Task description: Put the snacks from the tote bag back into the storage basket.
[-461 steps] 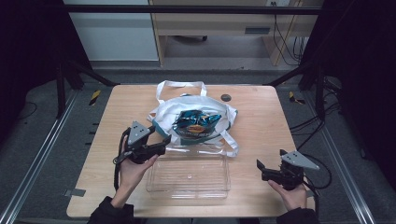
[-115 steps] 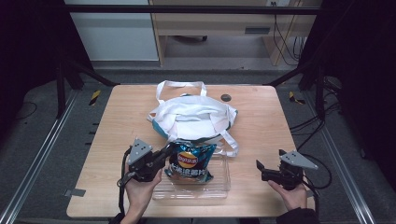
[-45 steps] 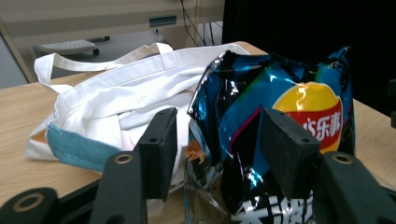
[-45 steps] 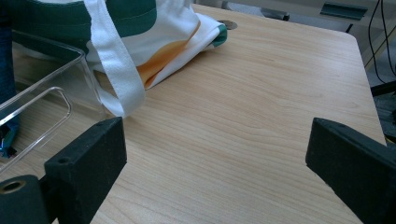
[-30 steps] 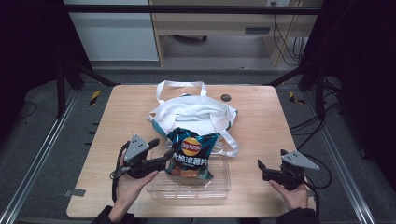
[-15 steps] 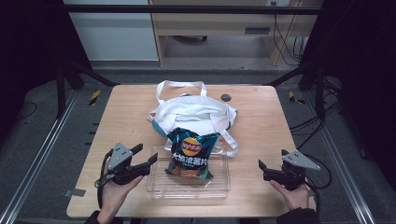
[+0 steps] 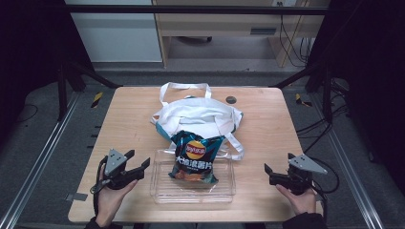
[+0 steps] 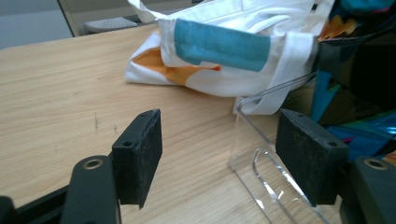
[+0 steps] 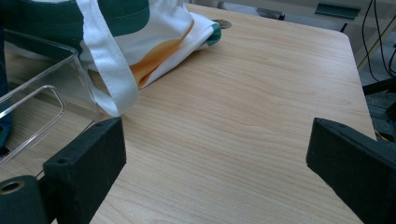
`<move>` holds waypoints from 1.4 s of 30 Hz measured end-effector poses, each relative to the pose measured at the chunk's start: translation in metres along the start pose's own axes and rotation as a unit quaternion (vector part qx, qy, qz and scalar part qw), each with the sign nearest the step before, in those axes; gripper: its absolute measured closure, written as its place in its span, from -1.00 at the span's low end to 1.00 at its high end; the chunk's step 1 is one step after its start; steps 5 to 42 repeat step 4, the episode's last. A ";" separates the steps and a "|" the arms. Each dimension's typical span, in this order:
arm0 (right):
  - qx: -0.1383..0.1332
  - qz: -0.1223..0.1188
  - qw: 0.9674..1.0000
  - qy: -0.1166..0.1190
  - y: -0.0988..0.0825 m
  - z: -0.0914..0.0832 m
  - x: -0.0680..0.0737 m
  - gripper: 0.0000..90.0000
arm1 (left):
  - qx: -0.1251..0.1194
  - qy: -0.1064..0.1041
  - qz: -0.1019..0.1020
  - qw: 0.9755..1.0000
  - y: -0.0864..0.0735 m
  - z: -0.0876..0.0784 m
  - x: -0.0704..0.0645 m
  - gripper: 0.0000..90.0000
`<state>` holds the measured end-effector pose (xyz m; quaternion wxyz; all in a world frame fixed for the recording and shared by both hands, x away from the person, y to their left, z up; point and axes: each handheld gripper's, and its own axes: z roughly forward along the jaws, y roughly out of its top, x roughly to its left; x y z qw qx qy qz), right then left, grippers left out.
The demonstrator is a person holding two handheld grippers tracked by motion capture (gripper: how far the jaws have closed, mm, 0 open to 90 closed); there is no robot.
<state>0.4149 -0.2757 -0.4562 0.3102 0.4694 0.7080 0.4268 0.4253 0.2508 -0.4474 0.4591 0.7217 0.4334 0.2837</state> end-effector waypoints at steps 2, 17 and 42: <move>0.000 0.000 1.000 0.000 0.000 0.000 0.000 -0.88 | 0.001 0.001 0.000 1.000 -0.002 0.001 0.003 -0.30; 0.000 0.000 1.000 0.000 0.000 0.000 0.000 -0.88 | 0.001 0.003 -0.002 1.000 -0.003 0.001 0.006 -0.30; 0.000 0.000 1.000 0.000 0.000 0.000 0.000 -0.88 | 0.001 0.003 -0.002 1.000 -0.003 0.001 0.006 -0.30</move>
